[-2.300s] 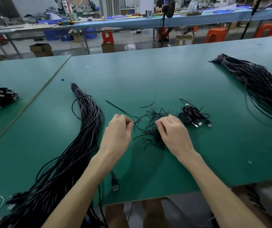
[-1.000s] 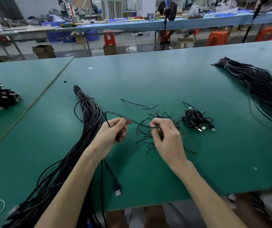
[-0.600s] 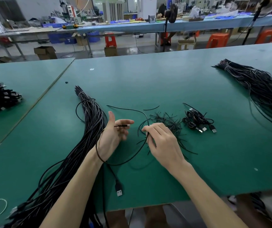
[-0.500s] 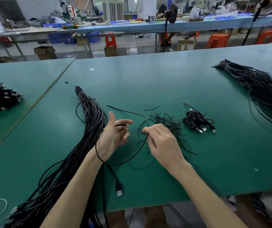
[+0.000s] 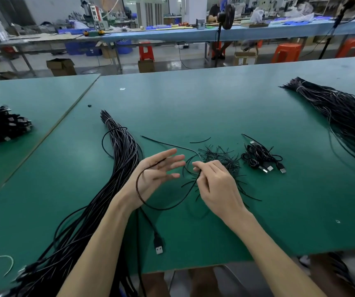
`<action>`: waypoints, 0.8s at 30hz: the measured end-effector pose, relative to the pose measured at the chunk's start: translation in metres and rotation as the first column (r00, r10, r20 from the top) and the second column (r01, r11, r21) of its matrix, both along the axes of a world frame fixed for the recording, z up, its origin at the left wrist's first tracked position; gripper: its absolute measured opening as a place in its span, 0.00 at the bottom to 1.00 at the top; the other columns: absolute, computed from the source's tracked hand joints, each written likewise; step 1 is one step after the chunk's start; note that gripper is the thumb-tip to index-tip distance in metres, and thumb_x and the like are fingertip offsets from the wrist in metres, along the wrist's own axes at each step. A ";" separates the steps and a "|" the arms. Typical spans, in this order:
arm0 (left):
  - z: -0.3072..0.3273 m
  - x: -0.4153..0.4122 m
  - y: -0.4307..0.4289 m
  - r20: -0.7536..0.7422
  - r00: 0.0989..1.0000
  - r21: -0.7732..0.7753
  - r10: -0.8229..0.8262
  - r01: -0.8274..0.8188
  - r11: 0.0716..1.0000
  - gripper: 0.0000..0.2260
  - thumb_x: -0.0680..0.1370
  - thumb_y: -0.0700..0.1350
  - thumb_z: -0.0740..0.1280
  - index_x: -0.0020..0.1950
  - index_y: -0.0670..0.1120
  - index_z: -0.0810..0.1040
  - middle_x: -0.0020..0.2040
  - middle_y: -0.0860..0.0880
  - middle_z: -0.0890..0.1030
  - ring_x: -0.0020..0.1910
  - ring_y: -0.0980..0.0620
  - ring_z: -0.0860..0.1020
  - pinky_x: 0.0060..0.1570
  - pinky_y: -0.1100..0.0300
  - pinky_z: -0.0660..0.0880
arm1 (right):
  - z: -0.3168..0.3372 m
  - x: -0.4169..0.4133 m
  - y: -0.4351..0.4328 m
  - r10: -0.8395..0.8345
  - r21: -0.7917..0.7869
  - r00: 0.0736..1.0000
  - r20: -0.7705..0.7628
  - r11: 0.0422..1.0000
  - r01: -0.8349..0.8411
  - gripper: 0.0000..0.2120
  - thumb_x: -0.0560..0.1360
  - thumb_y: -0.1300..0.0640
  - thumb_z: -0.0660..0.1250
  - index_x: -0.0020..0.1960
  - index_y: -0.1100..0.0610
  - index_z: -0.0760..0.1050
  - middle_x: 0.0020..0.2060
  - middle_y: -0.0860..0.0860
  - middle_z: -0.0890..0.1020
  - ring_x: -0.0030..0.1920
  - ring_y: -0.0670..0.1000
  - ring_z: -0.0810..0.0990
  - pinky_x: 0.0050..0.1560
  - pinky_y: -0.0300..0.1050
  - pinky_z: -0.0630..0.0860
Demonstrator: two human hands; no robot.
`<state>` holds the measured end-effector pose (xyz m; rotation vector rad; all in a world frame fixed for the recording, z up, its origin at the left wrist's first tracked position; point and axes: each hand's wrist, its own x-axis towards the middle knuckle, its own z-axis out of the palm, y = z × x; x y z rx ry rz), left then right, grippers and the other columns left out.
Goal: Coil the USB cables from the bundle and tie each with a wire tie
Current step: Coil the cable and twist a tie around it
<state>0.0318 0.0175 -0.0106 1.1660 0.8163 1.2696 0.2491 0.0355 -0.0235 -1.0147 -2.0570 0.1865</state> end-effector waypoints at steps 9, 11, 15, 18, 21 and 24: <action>0.001 0.003 0.003 0.077 0.950 -0.113 0.302 -0.293 0.949 0.38 0.72 0.16 0.49 0.79 0.39 0.63 0.72 0.37 0.75 0.66 0.38 0.79 0.57 0.45 0.82 | 0.000 0.012 0.017 -0.391 -0.312 0.813 -0.431 0.910 0.273 0.21 0.87 0.51 0.54 0.73 0.61 0.72 0.57 0.48 0.82 0.57 0.44 0.72 0.55 0.22 0.62; 0.003 0.002 0.003 0.131 0.958 -0.165 0.254 -0.232 0.959 0.37 0.72 0.17 0.50 0.80 0.38 0.61 0.70 0.36 0.76 0.66 0.36 0.79 0.57 0.43 0.82 | 0.000 0.013 0.018 -0.414 -0.341 0.786 -0.460 0.899 0.274 0.21 0.87 0.51 0.55 0.75 0.60 0.69 0.55 0.46 0.79 0.57 0.47 0.73 0.55 0.29 0.66; 0.013 -0.007 -0.006 0.340 0.934 -0.152 0.109 -0.060 0.987 0.31 0.72 0.24 0.51 0.77 0.31 0.60 0.72 0.30 0.72 0.72 0.32 0.72 0.67 0.36 0.73 | 0.001 0.013 0.019 -0.409 -0.344 0.777 -0.480 0.902 0.262 0.21 0.86 0.54 0.57 0.76 0.61 0.67 0.54 0.45 0.76 0.54 0.51 0.75 0.56 0.45 0.74; 0.017 -0.013 -0.009 0.452 0.890 -0.136 0.069 -0.008 0.991 0.32 0.72 0.28 0.53 0.78 0.28 0.56 0.74 0.29 0.69 0.75 0.32 0.68 0.71 0.35 0.69 | -0.001 0.016 0.021 -0.445 -0.375 0.739 -0.505 0.885 0.276 0.21 0.86 0.56 0.56 0.77 0.60 0.66 0.56 0.47 0.76 0.53 0.50 0.75 0.55 0.36 0.72; 0.017 -0.015 -0.008 0.510 0.860 -0.125 0.028 0.042 0.991 0.32 0.72 0.29 0.53 0.78 0.29 0.56 0.75 0.28 0.66 0.76 0.31 0.66 0.73 0.35 0.65 | -0.002 0.019 0.024 -0.478 -0.408 0.695 -0.537 0.868 0.282 0.20 0.86 0.61 0.54 0.78 0.60 0.65 0.59 0.50 0.75 0.54 0.48 0.76 0.49 0.26 0.69; 0.018 -0.012 -0.007 0.520 0.854 -0.098 0.013 0.045 0.994 0.29 0.76 0.28 0.53 0.79 0.33 0.58 0.75 0.29 0.67 0.76 0.32 0.67 0.73 0.41 0.69 | -0.001 0.017 0.023 -0.446 -0.366 0.729 -0.520 0.887 0.281 0.20 0.85 0.65 0.53 0.77 0.61 0.65 0.58 0.51 0.75 0.53 0.45 0.77 0.51 0.28 0.72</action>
